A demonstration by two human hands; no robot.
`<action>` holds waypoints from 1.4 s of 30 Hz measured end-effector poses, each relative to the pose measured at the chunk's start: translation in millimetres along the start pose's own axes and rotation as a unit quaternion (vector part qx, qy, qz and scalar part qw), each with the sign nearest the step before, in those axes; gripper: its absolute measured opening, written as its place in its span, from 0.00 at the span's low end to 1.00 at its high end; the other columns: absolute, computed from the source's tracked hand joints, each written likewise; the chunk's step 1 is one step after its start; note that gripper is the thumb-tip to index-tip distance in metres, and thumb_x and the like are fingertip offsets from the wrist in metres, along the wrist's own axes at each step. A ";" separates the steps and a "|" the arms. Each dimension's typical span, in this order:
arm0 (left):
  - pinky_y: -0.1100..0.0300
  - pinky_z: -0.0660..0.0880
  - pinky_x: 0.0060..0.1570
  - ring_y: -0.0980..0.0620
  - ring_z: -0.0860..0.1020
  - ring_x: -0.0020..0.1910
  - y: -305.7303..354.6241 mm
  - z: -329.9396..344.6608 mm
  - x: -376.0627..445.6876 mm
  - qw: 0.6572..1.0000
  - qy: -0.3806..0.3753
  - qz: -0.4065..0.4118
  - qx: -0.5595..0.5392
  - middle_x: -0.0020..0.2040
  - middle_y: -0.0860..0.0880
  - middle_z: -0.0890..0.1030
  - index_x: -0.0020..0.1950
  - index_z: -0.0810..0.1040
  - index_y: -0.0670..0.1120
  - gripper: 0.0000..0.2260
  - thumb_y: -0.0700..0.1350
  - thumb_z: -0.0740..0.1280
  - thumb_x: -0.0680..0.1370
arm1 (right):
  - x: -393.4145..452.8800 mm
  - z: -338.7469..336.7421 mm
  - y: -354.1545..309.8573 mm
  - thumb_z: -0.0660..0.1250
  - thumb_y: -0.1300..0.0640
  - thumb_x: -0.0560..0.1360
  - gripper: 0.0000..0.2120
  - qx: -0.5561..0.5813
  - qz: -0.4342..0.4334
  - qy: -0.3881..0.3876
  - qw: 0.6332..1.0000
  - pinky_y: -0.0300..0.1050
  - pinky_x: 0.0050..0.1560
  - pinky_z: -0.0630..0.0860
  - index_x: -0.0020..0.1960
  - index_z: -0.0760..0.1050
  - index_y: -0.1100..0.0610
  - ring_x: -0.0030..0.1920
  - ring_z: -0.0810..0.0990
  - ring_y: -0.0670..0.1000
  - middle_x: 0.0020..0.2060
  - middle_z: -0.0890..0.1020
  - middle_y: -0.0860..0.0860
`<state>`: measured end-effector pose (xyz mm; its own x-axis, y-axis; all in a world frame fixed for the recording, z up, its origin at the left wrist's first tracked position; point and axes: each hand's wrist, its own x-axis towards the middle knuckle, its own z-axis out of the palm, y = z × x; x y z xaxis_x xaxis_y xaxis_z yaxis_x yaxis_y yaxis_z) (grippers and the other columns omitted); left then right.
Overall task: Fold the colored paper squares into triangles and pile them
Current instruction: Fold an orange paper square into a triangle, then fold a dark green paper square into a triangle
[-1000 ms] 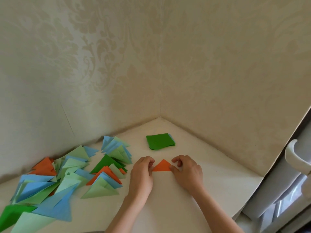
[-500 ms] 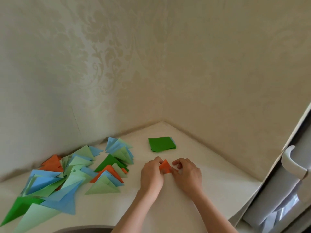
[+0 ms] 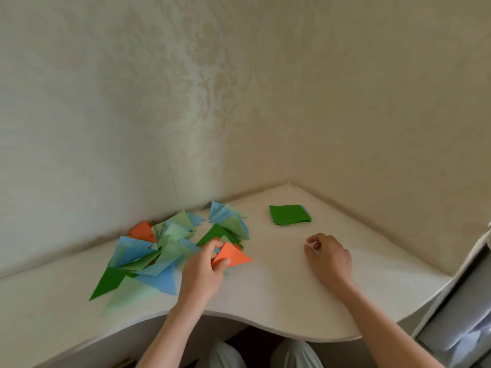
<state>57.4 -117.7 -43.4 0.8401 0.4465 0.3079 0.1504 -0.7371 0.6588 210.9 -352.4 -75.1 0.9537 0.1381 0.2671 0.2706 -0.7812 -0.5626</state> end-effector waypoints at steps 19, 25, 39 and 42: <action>0.49 0.75 0.48 0.48 0.75 0.49 -56.0 13.0 23.4 0.996 0.053 0.018 0.063 0.48 0.51 0.77 0.61 0.76 0.53 0.18 0.40 0.70 0.73 | -6.9 53.1 -101.8 0.70 0.34 0.67 0.44 -0.028 -0.179 -0.185 0.966 0.50 0.74 0.49 0.76 0.54 0.46 0.75 0.55 0.45 0.76 0.58 0.46; 0.49 0.75 0.45 0.42 0.76 0.46 -58.1 29.0 47.8 0.993 0.092 0.017 0.074 0.46 0.46 0.79 0.56 0.80 0.48 0.17 0.35 0.72 0.70 | 10.0 71.6 -107.6 0.65 0.36 0.72 0.36 -0.051 -0.156 -0.179 0.970 0.53 0.75 0.48 0.75 0.57 0.46 0.74 0.58 0.44 0.74 0.61 0.43; 0.58 0.75 0.45 0.50 0.74 0.47 -27.7 44.3 58.4 0.985 0.159 0.064 0.003 0.49 0.51 0.73 0.50 0.80 0.46 0.18 0.26 0.66 0.68 | 41.7 46.1 -65.9 0.68 0.52 0.75 0.15 0.021 -0.166 -0.030 0.986 0.42 0.57 0.70 0.61 0.76 0.52 0.60 0.74 0.50 0.58 0.77 0.48; 0.53 0.77 0.41 0.50 0.75 0.40 -10.1 58.2 63.1 0.984 0.148 0.090 -0.031 0.46 0.52 0.74 0.49 0.79 0.45 0.16 0.26 0.66 0.69 | 50.9 29.5 -40.0 0.72 0.56 0.71 0.14 0.015 -0.145 0.030 0.989 0.45 0.53 0.73 0.56 0.79 0.54 0.54 0.77 0.54 0.52 0.79 0.50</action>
<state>139.3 -111.6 -70.5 0.6600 0.4471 0.6038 -0.0260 -0.7896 0.6131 252.5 -296.2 -62.1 0.8261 0.3170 0.4659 0.5364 -0.6958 -0.4777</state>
